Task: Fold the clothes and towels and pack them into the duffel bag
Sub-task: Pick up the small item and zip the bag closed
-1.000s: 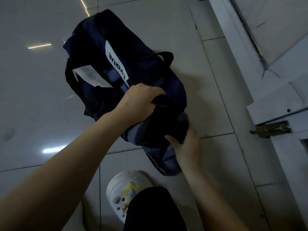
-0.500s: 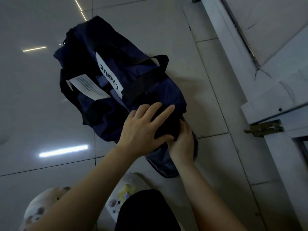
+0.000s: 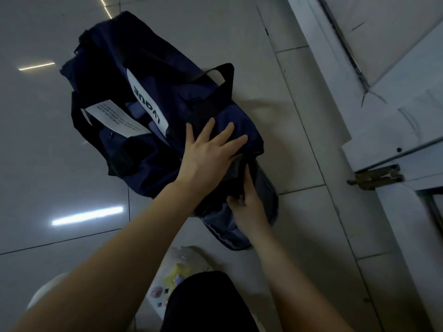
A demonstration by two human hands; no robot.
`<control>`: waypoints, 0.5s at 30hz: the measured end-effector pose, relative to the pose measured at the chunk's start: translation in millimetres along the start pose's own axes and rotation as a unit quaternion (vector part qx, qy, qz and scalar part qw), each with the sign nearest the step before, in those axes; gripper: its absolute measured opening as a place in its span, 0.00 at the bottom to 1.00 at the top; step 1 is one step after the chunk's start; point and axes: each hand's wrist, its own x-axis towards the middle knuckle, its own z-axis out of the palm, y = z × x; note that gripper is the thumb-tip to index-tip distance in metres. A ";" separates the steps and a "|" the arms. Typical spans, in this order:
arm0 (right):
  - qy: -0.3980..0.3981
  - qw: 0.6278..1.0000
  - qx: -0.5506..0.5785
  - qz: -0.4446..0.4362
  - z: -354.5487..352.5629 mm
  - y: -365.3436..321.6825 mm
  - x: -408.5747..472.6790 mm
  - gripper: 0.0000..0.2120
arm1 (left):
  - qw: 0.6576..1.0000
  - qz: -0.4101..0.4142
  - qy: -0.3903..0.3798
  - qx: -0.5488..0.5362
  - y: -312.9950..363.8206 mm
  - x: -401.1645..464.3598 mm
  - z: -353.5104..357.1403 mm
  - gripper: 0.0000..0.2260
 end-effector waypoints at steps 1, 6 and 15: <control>-0.004 1.000 -0.013 -0.007 1.8 -2.9 2.6 0.37 | 1.000 0.000 -0.008 -0.025 -2.2 0.3 -3.7 0.19; -0.013 0.997 -0.059 -0.040 13.7 -13.7 13.4 0.40 | 0.992 -0.033 -0.034 -0.120 -17.2 -0.3 -17.1 0.16; 0.006 0.997 -0.022 -0.068 43.8 -23.6 7.2 0.41 | 0.988 -0.026 0.005 -0.154 2.5 4.2 -32.6 0.12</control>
